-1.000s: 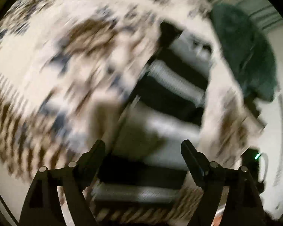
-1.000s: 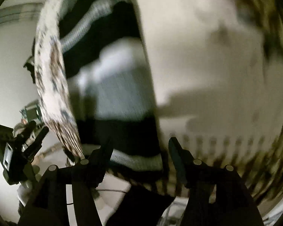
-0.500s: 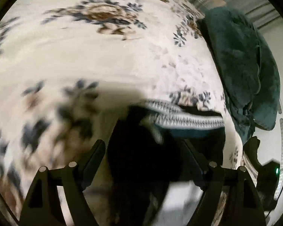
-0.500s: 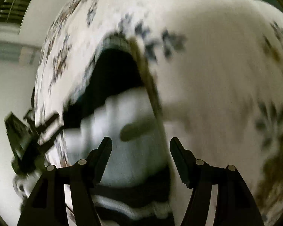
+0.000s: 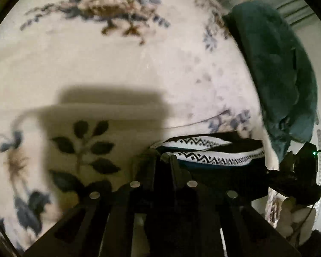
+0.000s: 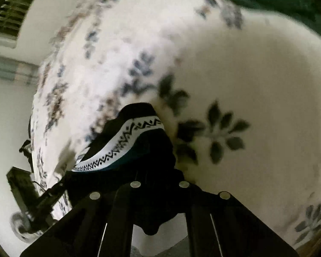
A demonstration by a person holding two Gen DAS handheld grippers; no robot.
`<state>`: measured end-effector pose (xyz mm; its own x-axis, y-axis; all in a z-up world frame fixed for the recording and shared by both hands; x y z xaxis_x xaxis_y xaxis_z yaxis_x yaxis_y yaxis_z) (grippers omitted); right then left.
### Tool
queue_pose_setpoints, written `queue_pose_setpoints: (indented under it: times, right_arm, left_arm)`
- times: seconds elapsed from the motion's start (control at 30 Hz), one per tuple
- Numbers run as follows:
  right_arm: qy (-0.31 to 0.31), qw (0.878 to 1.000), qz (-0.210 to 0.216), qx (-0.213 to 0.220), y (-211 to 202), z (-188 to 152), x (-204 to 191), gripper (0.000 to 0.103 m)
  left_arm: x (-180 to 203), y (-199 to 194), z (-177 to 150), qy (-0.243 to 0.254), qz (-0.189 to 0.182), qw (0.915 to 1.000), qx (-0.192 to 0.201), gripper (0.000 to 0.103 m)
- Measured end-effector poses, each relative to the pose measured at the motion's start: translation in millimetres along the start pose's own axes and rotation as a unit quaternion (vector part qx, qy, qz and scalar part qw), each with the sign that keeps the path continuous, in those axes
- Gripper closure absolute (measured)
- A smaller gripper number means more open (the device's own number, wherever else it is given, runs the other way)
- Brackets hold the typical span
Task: Fold small clothes
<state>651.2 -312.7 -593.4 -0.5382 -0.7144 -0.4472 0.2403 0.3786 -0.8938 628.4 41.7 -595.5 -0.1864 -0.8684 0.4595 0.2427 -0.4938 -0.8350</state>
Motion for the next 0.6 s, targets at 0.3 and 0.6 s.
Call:
queue_pose_setpoints:
  times: [0.3,0.6]
  right_arm:
    - [0.001,0.999,0.027,-0.028,-35.1,-13.9,-3.8,0.047]
    - [0.045,0.998,-0.011,-0.052,-16.0,-59.5,37.8,0.096]
  left_arm:
    - [14.3,-49.3,-11.7,-0.043,-0.059,0.9972,0.013,0.045]
    - [26.0,-8.1,-23.1,0.010,0.019,0.9996,-0.021,0.086]
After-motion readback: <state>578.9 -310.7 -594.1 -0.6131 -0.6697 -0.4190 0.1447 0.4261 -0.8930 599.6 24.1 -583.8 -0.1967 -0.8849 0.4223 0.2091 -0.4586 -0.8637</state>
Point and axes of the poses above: each gripper's, at about its wrist camera, not at the fingertips, and y roughly the way its jaws point, x to its right, z to its top, the point moved 3 cm from there along y, roughly the way its jaws point, and after that the axes turned 9 degrees about y, right-handed, at the moved point
